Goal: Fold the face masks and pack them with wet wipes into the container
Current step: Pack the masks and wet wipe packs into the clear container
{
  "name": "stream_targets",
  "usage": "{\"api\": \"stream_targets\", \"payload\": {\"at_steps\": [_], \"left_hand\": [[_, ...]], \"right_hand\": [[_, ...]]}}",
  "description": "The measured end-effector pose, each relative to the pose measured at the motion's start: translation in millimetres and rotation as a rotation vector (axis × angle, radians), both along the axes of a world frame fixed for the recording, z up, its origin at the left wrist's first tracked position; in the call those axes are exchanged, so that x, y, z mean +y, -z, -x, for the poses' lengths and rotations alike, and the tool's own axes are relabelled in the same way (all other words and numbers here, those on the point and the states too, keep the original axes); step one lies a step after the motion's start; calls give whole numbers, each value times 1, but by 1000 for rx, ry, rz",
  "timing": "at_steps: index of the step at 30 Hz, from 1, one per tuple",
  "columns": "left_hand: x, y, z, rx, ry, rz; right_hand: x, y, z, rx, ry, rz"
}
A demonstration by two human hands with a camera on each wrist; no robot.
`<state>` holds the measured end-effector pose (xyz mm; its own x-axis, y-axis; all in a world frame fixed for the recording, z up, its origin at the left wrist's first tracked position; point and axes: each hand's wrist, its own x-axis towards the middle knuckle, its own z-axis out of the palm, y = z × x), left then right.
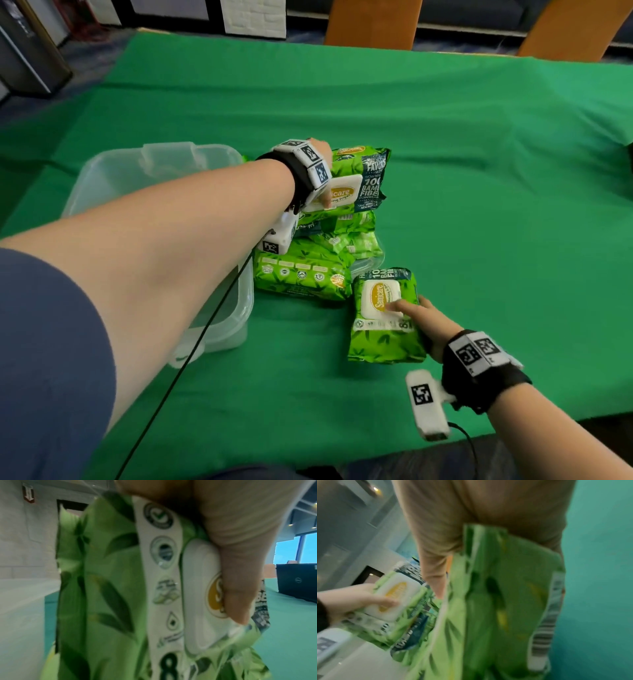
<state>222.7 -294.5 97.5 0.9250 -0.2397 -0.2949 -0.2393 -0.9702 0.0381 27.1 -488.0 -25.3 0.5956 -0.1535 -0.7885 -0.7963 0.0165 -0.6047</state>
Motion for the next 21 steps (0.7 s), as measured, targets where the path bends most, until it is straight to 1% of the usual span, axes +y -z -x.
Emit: {"api": "stream_targets", "payload": {"at_steps": [2,3,6,9,12,15,18,21], "left_hand": [[5,-3,7,-53,1,45],[9,-7,11,-75,3,72],[27,-33,25,-119,4,175],[58,-67,41,-170,-9,266],[100,-97,54,-239,-100,302],[155,-117,68,-307,-220,322],[216,-122,82,-354,-331,340],[272,-118,99,-378,-468,364]], "right_hand": [[9,4,5,46,26,11],[14,1,8,32,18,27],[21,-7,14,-48,-14,77],[25,-35,17,-151,7,80],[33,-74,11,-294,17,45],[58,-122,-4,-486,-35,-49],[103,-159,-27,-632,-135,-167],[160,-183,-47,-711,-252,-247]]}}
